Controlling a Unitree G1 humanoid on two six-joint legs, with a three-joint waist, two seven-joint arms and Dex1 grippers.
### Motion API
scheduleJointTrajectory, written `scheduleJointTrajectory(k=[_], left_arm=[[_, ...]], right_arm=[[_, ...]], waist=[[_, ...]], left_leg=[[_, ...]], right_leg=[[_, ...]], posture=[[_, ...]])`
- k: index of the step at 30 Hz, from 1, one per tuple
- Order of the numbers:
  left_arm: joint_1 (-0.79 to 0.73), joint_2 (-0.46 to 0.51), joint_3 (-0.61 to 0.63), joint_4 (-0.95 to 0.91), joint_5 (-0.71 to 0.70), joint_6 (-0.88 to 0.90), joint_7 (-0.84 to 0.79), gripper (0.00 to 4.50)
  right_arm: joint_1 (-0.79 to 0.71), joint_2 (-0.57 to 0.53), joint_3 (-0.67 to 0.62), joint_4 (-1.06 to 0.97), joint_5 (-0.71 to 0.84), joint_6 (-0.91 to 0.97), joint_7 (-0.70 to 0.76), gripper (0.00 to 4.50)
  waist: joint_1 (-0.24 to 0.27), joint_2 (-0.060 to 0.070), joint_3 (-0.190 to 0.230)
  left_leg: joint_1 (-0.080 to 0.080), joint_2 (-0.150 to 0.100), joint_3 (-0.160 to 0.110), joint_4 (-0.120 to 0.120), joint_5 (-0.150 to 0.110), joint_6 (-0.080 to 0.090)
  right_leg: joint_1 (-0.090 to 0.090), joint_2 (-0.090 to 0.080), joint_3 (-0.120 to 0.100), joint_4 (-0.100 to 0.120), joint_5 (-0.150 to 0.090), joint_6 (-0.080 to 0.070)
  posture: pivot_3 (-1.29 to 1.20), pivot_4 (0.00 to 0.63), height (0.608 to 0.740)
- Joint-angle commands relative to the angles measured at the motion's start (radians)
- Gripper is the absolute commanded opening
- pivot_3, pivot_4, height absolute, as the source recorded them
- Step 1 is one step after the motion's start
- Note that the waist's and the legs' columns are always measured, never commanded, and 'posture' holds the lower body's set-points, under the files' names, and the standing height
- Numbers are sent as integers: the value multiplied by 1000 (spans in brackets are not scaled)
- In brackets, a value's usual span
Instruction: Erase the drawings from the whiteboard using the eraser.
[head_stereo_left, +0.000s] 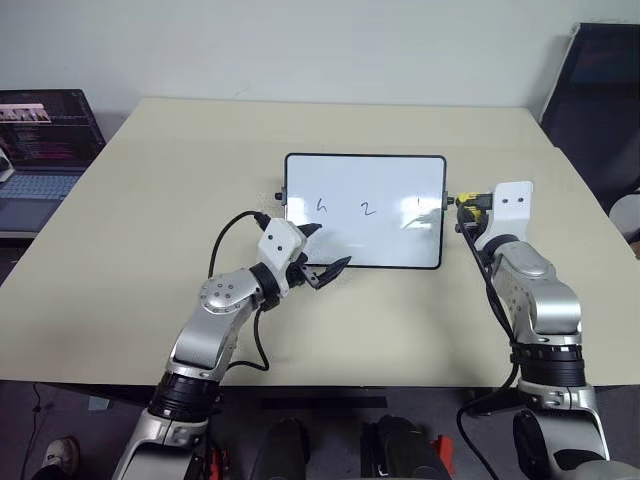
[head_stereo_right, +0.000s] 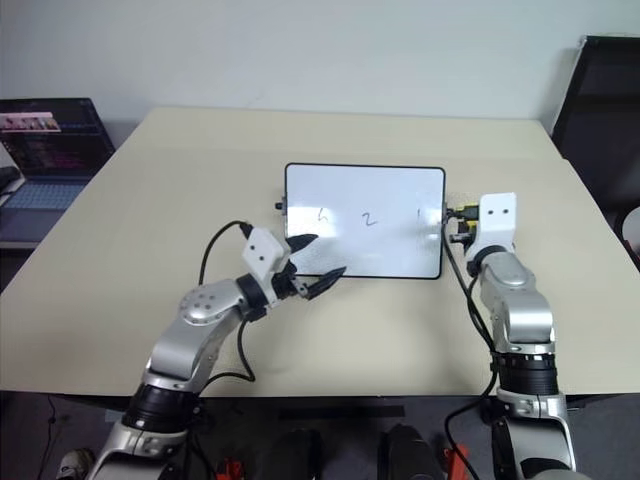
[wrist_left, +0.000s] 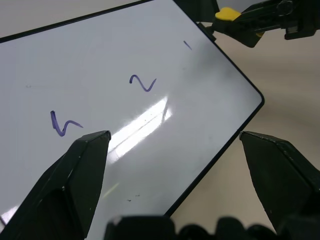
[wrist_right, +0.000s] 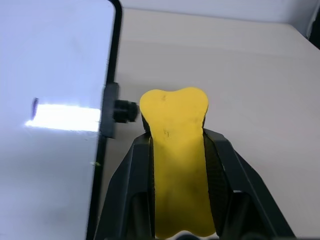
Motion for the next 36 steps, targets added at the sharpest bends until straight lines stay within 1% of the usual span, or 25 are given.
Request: scheduleJointTrajectory(k=[1, 9, 16, 28, 36], left_arm=[[-38, -19, 6, -1, 13, -32, 18, 4500], [-39, -29, 4, 4, 27, -45, 16, 4500], [-47, -32, 1, 7, 25, -53, 6, 4500], [-64, -41, -11, 27, 40, -64, -2, 4500], [-64, -46, -16, 23, 42, -66, -3, 4500]], right_arm=[[-36, 6, 26, -28, -15, -47, 11, 973], [-34, 24, 32, -40, -21, -51, 16, 973], [-14, 28, 50, -66, -23, -69, 48, 973], [-53, 64, 75, -39, -26, -111, 66, 973], [-103, 89, 101, 31, -40, -129, 64, 973]], waist=[[-1, 0, 0], [0, 0, 0], [-1, 0, 0], [1, 0, 0], [1, 0, 0]], left_leg=[[0, 0, 0, 0, 0, 0], [0, 0, 0, 0, 0, 0], [0, 0, 0, 0, 0, 0], [0, 0, -1, 0, 0, 0], [0, 0, -1, 0, 0, 0]], right_leg=[[0, 0, 0, 0, 0, 0], [0, 0, 0, 0, 1, -1], [0, 0, -1, 0, 1, -1], [0, 0, -1, 0, 1, -1], [0, 0, -1, 0, 1, -2]], posture=[[0, 150, 740], [0, 150, 740], [0, 150, 740], [0, 150, 740], [0, 150, 740]])
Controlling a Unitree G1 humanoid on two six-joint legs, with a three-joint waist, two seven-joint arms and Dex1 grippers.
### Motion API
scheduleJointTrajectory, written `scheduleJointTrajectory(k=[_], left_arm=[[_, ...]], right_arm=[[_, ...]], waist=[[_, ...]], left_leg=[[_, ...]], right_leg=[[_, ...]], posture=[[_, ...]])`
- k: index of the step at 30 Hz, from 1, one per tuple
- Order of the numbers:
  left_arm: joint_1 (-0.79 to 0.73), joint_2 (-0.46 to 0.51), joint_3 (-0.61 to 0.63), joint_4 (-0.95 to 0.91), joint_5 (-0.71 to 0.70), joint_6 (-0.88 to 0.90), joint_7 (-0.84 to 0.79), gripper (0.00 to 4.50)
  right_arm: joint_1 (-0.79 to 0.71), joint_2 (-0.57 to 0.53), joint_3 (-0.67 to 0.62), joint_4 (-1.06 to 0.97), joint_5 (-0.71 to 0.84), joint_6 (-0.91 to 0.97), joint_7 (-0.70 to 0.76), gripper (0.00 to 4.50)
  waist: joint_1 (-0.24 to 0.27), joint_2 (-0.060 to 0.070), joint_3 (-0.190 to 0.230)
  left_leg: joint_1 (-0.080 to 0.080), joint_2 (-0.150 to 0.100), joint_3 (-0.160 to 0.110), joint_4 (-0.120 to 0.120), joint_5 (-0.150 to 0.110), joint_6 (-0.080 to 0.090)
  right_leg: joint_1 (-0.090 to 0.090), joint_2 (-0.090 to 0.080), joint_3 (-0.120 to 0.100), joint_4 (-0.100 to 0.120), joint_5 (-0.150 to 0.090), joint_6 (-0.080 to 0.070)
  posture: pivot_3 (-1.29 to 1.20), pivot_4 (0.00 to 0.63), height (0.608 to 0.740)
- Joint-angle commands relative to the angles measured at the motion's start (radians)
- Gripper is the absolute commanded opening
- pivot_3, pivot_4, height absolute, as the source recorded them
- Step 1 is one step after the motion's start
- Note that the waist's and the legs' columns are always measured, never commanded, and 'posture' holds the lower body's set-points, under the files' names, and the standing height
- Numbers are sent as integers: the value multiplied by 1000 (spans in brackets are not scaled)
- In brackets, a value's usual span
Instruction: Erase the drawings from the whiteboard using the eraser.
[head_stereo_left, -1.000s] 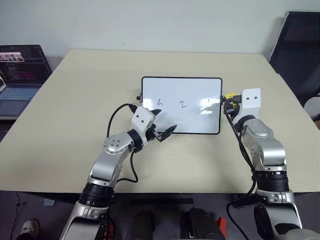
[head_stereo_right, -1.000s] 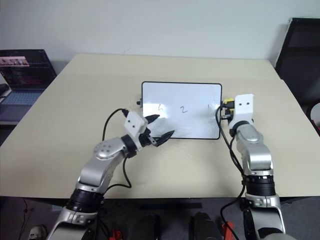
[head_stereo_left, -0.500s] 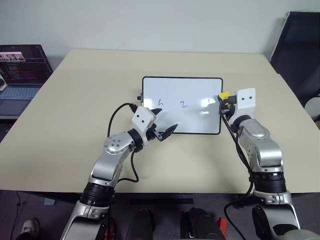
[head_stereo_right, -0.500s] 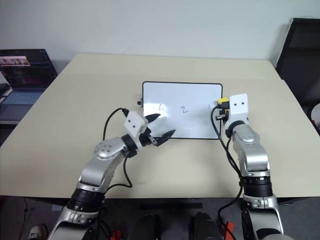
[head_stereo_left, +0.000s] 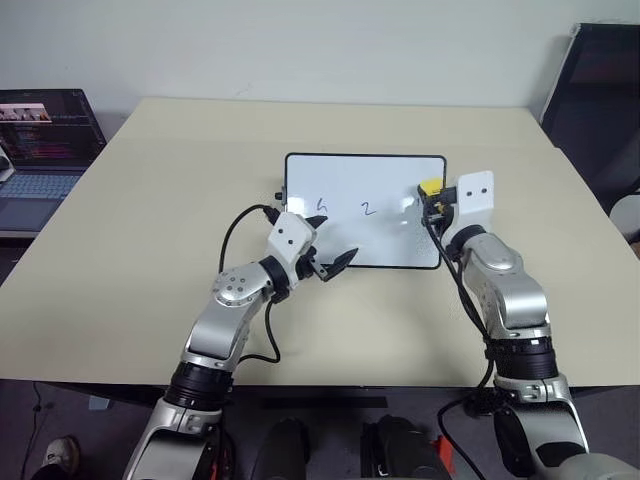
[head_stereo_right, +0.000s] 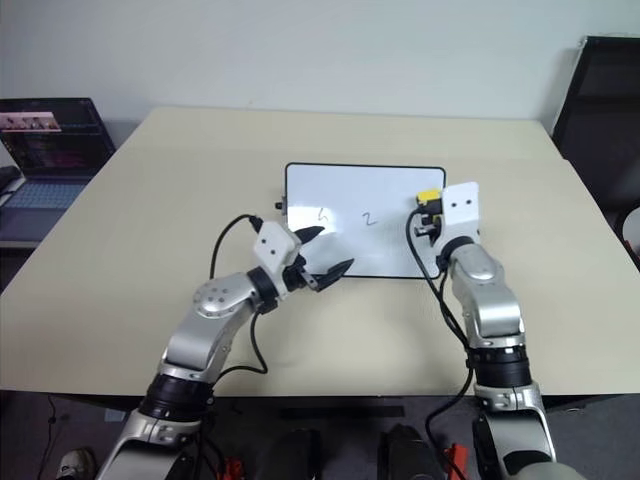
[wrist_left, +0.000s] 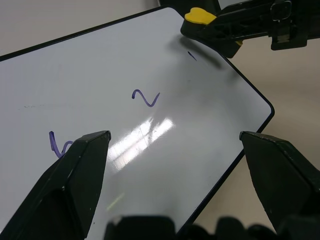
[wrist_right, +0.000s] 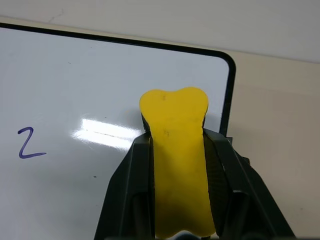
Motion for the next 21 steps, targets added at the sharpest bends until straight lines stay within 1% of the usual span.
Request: scheduleJointTrajectory(k=[1, 6, 11, 21], left_arm=[[-21, -5, -3, -19, 2, -24, -5, 4500], [-23, -6, -2, -22, 4, -24, -3, 4500], [-18, -3, 1, -32, 5, -21, 1, 4500], [-4, -3, 3, -62, 2, -4, 11, 4500]], right_arm=[[-54, 8, 10, 16, -14, -31, -1, 973], [-86, 6, 28, 69, -29, -10, -2, 973], [-82, -8, 49, 83, -59, 89, -7, 973], [63, -23, 51, -84, -69, 259, -11, 973]], waist=[[0, 0, 0], [2, 0, 0], [1, 0, 0], [4, -2, -1]], left_leg=[[0, 0, 0, 0, 0, 0], [0, 0, 0, 0, 0, 0], [0, 0, 0, 0, 0, 0], [0, 0, -1, 1, 0, 0]], right_leg=[[0, 0, 0, 0, 0, 0], [0, 0, 0, 0, 1, -2], [0, 0, 0, 0, 1, -2], [1, 0, -1, 0, 0, 0]], posture=[[0, 150, 740], [0, 150, 740], [0, 150, 740], [0, 150, 740]])
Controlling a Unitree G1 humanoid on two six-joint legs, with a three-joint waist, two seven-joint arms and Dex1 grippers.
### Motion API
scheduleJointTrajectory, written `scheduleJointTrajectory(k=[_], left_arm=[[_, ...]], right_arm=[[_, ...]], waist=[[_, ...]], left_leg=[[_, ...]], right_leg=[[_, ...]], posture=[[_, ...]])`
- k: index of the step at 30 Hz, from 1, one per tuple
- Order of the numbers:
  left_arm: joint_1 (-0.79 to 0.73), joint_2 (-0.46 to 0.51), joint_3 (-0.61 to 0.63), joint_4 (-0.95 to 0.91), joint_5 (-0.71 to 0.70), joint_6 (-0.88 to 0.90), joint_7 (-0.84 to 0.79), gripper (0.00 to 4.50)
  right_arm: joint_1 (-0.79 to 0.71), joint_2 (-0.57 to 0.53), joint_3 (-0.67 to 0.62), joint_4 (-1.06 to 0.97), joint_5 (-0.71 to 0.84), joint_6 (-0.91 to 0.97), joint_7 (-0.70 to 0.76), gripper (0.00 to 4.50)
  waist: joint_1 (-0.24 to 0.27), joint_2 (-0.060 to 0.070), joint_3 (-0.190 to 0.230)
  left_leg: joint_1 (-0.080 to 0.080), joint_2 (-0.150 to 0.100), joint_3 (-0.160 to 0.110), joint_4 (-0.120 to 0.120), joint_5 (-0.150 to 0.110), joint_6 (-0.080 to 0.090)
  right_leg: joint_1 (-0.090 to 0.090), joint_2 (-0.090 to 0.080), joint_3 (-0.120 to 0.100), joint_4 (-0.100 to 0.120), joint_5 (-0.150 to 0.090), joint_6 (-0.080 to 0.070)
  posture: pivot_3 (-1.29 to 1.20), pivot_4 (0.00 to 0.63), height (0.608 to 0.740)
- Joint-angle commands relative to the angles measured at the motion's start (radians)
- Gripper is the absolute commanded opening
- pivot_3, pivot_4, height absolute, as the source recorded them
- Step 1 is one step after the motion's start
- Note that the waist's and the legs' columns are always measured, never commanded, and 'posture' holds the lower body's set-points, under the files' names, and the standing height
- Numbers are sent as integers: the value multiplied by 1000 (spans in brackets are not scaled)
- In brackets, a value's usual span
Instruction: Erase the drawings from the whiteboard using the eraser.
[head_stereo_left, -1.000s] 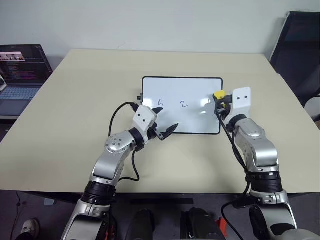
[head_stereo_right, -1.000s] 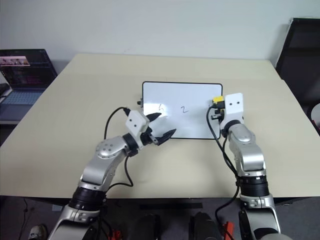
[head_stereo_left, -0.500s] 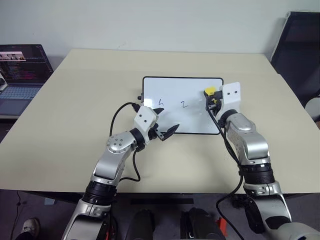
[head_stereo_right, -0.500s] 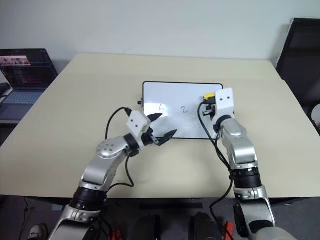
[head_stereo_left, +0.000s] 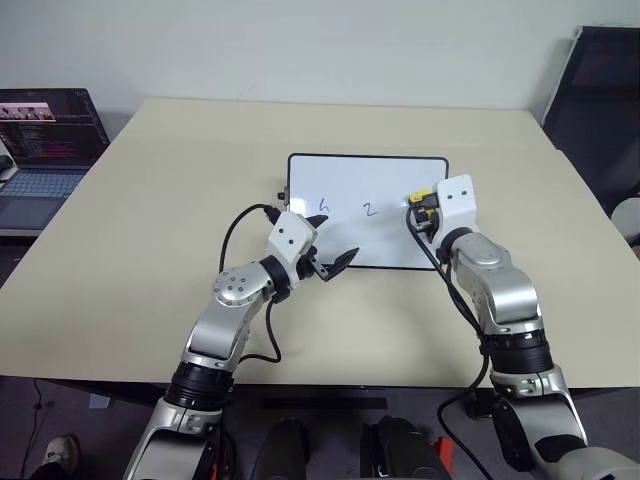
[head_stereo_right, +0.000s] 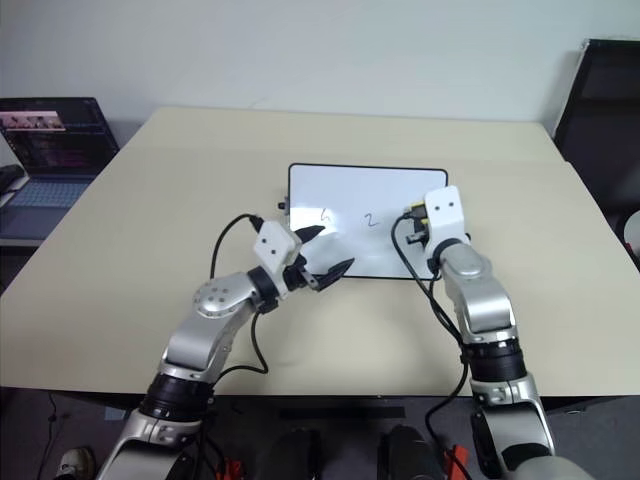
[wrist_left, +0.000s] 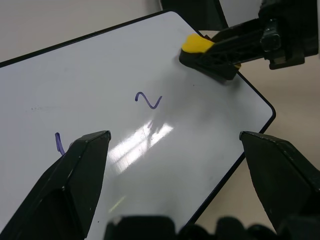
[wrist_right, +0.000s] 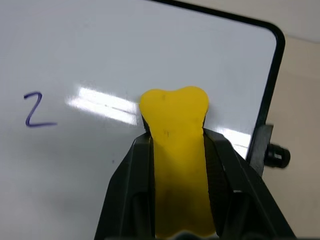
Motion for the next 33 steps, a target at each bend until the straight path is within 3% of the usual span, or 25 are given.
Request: scheduleJointTrajectory(k=[1, 12, 16, 28, 33], left_arm=[[-2, -1, 5, -54, -1, -6, 7, 4500], [3, 0, 7, -51, -3, -4, 5, 4500], [5, -1, 11, -51, -3, -9, 9, 4500], [52, 16, 38, -73, 1, -16, 35, 4500], [47, 20, 40, -67, 2, -19, 41, 4500]], right_arm=[[62, -8, -4, -51, -7, 78, -5, 973], [179, -10, 16, -178, -15, 131, 10, 973], [178, 9, 6, -177, 17, 22, 40, 973], [316, -82, 64, -89, -80, -463, 105, 973], [311, -77, 69, -63, -95, -526, 112, 973]], waist=[[0, 0, 0], [-2, 0, 0], [-3, 0, 0], [-1, 0, 0], [-1, 0, 0]], left_leg=[[0, 0, 0, 0, 0, 0], [2, 0, -1, 0, 0, 0], [2, 0, -1, 0, 0, 0], [0, 0, -1, -1, 0, 0], [0, -1, -1, -1, 0, 0]], right_leg=[[0, 0, 0, 0, 0, 1], [1, 0, 1, 0, -1, 2], [0, 0, 2, 0, -1, 2], [-1, 0, 1, -1, -1, 2], [-1, 0, 1, -1, -1, 2]], posture=[[0, 150, 740], [0, 150, 740], [0, 150, 740], [0, 150, 740], [0, 150, 740]])
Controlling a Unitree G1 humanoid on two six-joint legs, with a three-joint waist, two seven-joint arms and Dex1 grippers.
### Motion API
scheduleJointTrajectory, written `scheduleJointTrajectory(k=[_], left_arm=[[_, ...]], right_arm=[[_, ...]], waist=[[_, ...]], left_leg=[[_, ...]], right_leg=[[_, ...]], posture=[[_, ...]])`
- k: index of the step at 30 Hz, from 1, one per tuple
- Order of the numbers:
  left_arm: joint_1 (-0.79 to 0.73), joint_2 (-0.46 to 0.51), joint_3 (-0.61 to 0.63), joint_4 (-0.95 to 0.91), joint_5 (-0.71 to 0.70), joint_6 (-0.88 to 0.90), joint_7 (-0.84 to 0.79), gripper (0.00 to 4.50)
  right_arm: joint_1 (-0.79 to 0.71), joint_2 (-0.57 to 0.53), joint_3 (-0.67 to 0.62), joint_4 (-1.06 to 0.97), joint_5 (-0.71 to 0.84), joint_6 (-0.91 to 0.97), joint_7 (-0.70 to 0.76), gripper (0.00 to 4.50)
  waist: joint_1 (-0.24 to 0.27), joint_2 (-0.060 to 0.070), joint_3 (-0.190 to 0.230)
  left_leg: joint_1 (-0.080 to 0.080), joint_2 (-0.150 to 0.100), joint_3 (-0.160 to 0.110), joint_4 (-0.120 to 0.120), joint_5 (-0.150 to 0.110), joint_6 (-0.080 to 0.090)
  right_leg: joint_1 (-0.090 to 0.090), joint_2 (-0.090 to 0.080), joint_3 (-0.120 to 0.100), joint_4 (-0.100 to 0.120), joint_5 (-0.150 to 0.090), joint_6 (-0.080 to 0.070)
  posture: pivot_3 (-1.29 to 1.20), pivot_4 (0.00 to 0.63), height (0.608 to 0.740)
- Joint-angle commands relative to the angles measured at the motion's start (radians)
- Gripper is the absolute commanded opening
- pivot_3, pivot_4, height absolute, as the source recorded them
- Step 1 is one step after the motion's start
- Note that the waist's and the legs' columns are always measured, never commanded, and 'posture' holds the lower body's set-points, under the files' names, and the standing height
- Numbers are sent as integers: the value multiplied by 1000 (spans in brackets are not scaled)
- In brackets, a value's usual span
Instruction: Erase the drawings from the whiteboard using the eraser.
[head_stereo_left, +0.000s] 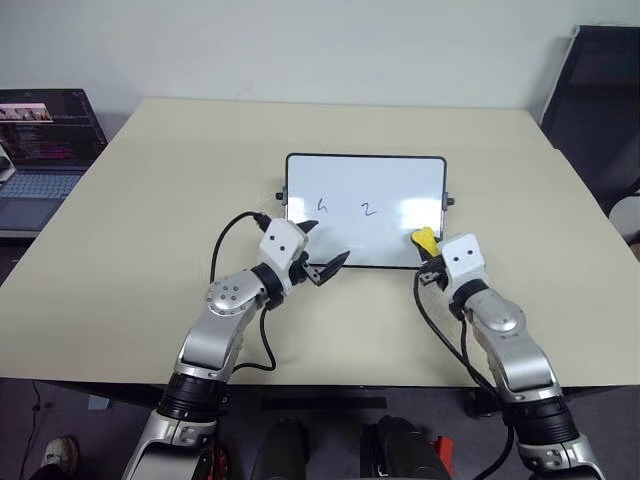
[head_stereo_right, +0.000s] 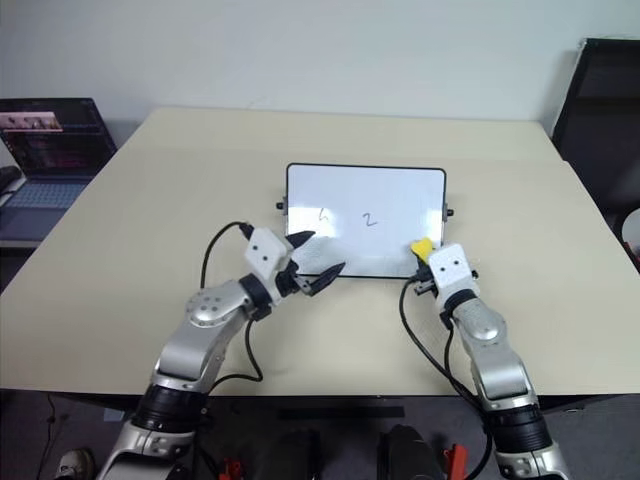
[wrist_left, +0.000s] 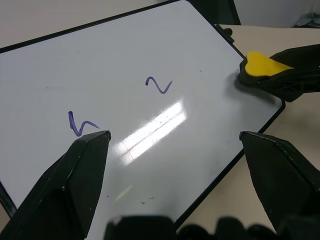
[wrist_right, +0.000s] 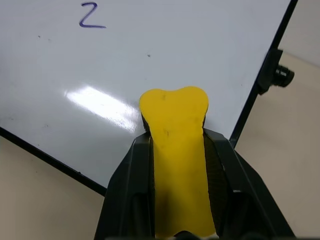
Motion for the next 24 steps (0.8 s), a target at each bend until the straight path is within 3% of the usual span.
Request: scheduleJointTrajectory(k=[1, 24], left_arm=[[-11, 9, 17, -38, 1, -19, 2, 4500], [48, 34, 54, -58, 33, -20, 74, 4500]], right_arm=[[-13, 0, -1, -7, -7, -51, 9, 973], [-48, -14, 21, 51, -33, -168, 88, 973]], waist=[[0, 0, 0], [3, 0, 0]], left_leg=[[0, 0, 0, 0, 0, 0], [0, 0, -1, 0, 0, 0]], right_leg=[[0, 0, 0, 0, 0, 0], [0, -1, 0, 0, 1, -1]], posture=[[0, 150, 740], [0, 150, 740]])
